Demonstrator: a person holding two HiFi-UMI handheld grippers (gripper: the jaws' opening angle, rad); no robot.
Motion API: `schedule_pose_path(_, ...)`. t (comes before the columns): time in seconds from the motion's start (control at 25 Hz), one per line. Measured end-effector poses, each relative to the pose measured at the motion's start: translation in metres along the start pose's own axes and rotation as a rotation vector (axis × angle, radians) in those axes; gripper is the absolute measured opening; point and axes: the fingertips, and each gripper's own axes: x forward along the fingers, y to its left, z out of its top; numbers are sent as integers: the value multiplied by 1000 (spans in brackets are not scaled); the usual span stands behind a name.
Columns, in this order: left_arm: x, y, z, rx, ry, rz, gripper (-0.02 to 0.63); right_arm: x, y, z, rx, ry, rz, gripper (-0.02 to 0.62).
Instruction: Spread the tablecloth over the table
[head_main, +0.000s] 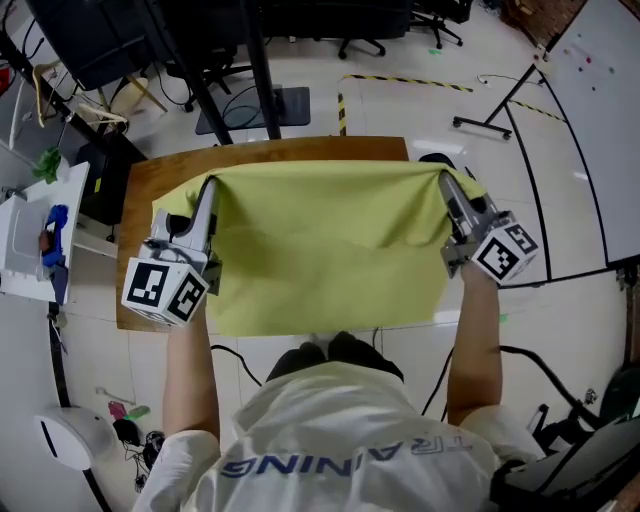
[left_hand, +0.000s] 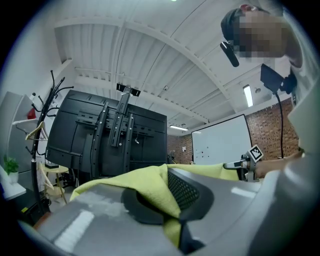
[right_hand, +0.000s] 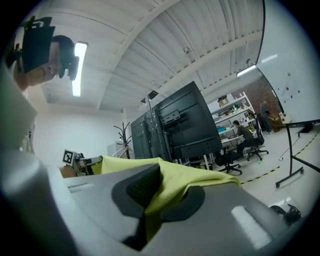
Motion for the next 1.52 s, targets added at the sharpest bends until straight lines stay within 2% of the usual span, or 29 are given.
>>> schedule_pose_path(0.2, 26, 5, -20, 16, 29, 15, 15, 27, -35, -6, 16, 26, -12, 14)
schedule_pose_path(0.52, 78, 41, -50, 28, 83, 55, 15, 85, -85, -26, 71, 79, -27, 12)
schedule_pose_path(0.88, 158, 92, -115, 8, 167, 90, 15, 154, -156, -65, 92, 154, -91, 14)
schedule_pose_path(1.32, 257, 141, -198, -4, 252, 69, 15, 213, -243, -118, 39, 157, -200, 12)
schedule_pose_path(1.52, 281, 153, -235, -26, 277, 82, 15, 227, -267, -141, -11, 193, -195, 12)
